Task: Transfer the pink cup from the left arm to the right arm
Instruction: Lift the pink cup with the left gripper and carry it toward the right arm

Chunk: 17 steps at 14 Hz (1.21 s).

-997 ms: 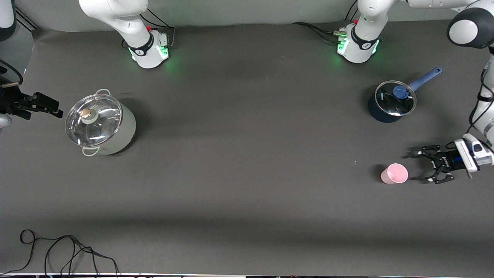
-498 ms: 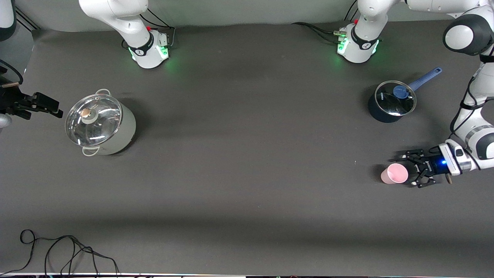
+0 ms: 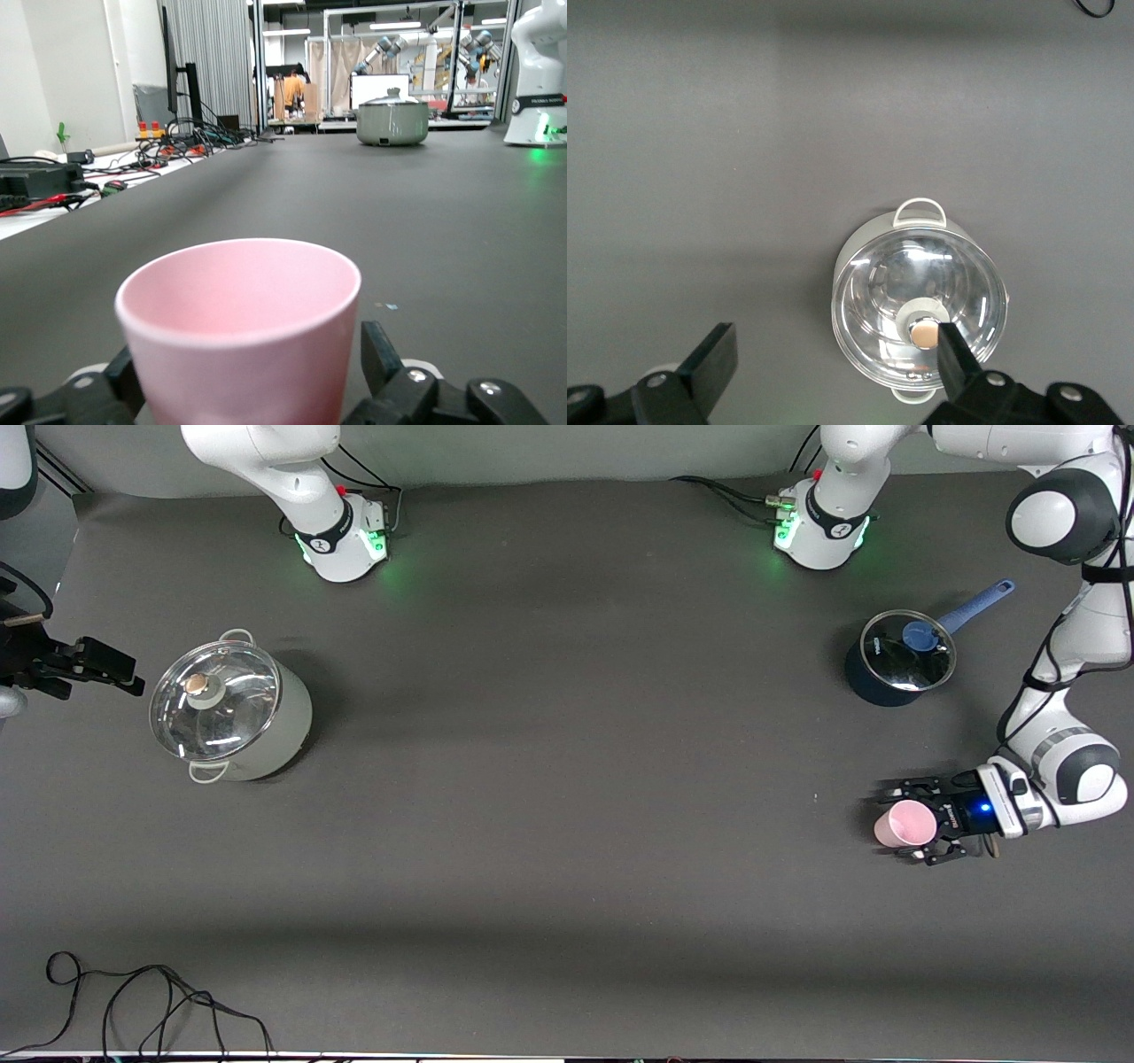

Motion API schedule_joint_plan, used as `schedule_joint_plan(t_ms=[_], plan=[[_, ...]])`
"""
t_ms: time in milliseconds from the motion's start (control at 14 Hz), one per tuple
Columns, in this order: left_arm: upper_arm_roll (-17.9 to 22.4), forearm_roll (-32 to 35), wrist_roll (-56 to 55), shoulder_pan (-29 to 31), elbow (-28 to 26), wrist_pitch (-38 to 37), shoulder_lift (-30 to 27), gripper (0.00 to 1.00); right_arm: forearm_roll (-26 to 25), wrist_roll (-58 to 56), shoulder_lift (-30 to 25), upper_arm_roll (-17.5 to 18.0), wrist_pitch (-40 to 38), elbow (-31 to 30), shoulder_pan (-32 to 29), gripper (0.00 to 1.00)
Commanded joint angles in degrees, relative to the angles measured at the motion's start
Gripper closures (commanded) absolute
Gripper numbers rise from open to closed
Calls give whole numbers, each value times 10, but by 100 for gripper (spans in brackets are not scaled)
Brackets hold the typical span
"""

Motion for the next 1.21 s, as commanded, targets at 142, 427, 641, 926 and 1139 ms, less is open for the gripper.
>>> schedule_joint_plan(t_ms=[142, 427, 641, 926, 1139], plan=[[2, -29, 14, -24, 11, -1, 10, 100, 0, -3, -1, -3, 1, 4, 0, 0], [-4, -29, 30, -36, 16, -1, 9, 100, 0, -4, -1, -3, 1, 4, 0, 0], [-27, -29, 27, -38, 19, -6, 7, 100, 0, -4, -1, -3, 1, 3, 0, 0], [-99, -56, -8, -43, 16, -6, 5, 100, 0, -4, -1, -3, 1, 3, 0, 0], [-127, -92, -23, -83, 19, 2, 3, 100, 0, -4, -1, -3, 1, 3, 0, 0]])
